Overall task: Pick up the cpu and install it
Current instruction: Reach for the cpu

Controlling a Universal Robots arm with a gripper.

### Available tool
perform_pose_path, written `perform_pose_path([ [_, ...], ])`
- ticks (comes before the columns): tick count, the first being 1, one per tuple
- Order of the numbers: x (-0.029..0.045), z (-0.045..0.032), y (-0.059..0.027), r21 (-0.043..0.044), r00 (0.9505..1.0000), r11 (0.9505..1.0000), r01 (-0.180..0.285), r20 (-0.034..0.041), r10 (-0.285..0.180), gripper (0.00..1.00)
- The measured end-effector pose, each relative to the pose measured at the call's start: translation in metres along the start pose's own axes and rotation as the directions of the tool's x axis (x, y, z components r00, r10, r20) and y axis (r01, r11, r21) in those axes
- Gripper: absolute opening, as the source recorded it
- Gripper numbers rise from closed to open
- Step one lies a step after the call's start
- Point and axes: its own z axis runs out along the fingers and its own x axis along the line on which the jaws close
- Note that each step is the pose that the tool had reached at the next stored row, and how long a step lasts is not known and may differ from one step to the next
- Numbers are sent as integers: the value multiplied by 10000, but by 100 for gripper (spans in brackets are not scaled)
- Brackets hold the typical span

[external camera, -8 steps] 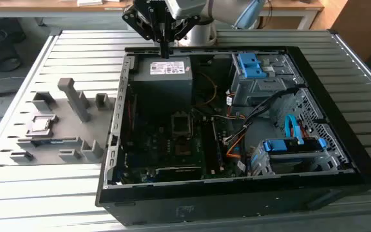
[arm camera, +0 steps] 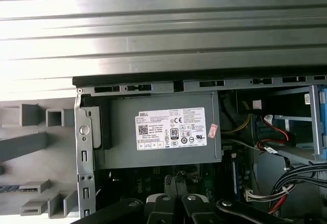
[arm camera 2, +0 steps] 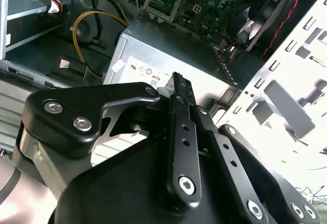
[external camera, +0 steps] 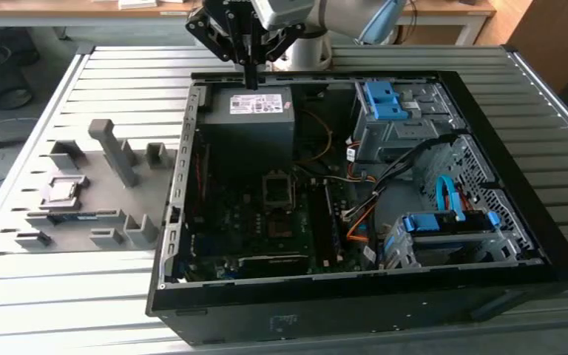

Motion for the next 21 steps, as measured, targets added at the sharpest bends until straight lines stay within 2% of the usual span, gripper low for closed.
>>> perform_pose_path([
  [5,69,-2,-5,0,10000,10000,3,5,-3,10],
  [8,156,-4,-12,-3,10000,10000,3,35,-3,10],
  [14,306,-5,-23,-3,10000,10000,3,35,-3,10],
  [21,441,-4,-34,-3,10000,10000,3,35,-3,10],
])
